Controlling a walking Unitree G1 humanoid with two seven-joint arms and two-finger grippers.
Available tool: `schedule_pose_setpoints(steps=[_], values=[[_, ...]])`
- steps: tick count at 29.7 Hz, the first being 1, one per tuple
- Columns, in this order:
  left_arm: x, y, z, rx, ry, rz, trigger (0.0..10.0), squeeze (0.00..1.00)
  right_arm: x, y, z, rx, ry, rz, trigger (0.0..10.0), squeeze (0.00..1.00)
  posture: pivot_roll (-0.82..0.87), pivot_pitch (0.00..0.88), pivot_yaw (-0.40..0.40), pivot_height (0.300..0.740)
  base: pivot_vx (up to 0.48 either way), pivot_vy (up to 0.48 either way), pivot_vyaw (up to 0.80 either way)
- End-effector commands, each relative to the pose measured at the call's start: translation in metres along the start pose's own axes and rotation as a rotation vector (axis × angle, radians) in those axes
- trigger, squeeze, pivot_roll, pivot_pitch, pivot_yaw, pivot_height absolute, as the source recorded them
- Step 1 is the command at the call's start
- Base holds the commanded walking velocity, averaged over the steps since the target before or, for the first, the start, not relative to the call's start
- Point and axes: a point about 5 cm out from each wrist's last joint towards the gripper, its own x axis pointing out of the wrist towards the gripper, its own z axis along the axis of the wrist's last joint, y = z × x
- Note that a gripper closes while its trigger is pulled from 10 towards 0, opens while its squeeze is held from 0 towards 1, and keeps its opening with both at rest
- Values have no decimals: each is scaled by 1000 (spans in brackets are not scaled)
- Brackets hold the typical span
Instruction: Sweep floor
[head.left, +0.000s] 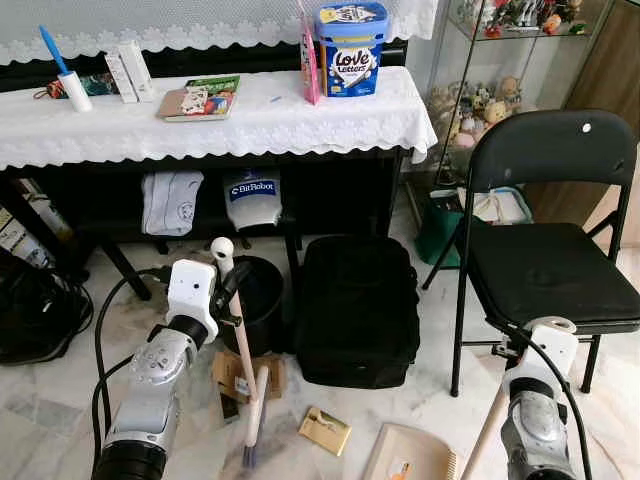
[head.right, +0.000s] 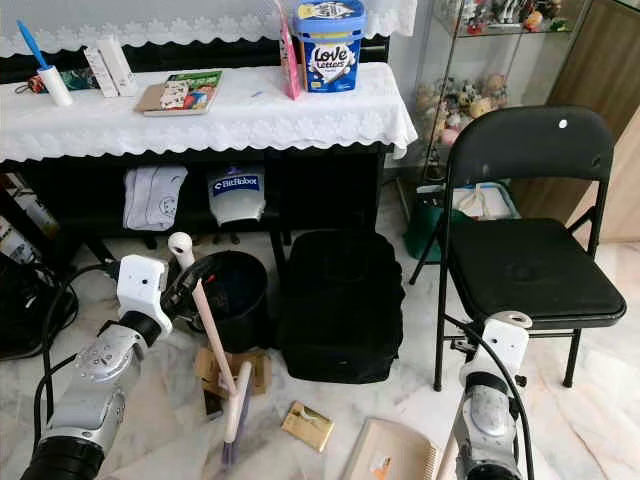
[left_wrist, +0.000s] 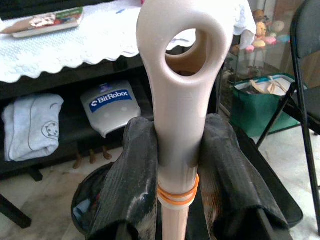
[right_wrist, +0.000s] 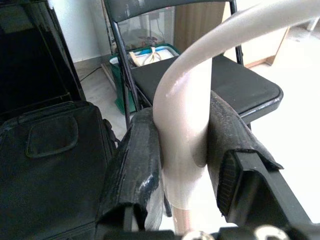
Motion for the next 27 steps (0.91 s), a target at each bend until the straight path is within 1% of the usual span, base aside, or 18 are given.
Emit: schedule_pose_setpoints(steps=[1,4,6,8,11,12,13,17,18,20,24,25,27], values=[[3,4,7,5,-13,-18,10000,0,-11,8,-23,61,129,-3,10000,0,-7,0,76,740,0,0,0],[2,1,4,-13,9,-59,10000,0,-11,8,-22,65,119,-6,10000,0,-8,0,75,740,0,0,0],[1,-4,-3,-32,50,-125,10000,0,-10,7,-21,64,113,-11,10000,0,-7,0,73,740,0,0,0],[-1,-8,-9,-27,74,-155,10000,0,-10,5,-20,54,107,-11,10000,0,-6,0,72,740,0,0,0],[0,-9,-13,-28,79,-143,10000,0,-9,4,-19,50,102,-10,10000,0,-13,1,67,740,0,0,0],[1,-8,-19,-32,92,-116,10000,0,-7,2,-16,42,92,-11,10000,0,-22,5,60,740,0,0,0],[1,-8,-19,-32,92,-116,10000,0,-7,2,-16,42,92,-11,10000,0,-22,5,60,740,0,0,0],[5,-7,-24,-17,86,-59,10000,0,-7,0,-15,29,86,-7,10000,0,-22,12,47,740,0,0,0],[8,-6,-26,-29,88,-26,10000,0,-6,-2,-15,21,85,-4,10000,0,-23,17,39,740,0,0,0],[9,-7,-28,-46,92,-12,10000,0,-6,-4,-15,15,83,-3,10000,0,-29,21,35,740,0,0,0],[11,-10,-31,-60,100,-20,10000,0,-6,-5,-14,11,78,-2,10000,0,-36,25,32,740,0,0,0],[13,-15,-32,-90,102,-38,10000,0,-6,-6,-14,6,75,-2,10000,0,-42,29,30,740,0,0,0],[15,-20,-33,-110,105,-76,10000,0,-6,-8,-13,4,72,-3,10000,0,-45,32,27,740,0,0,0]])
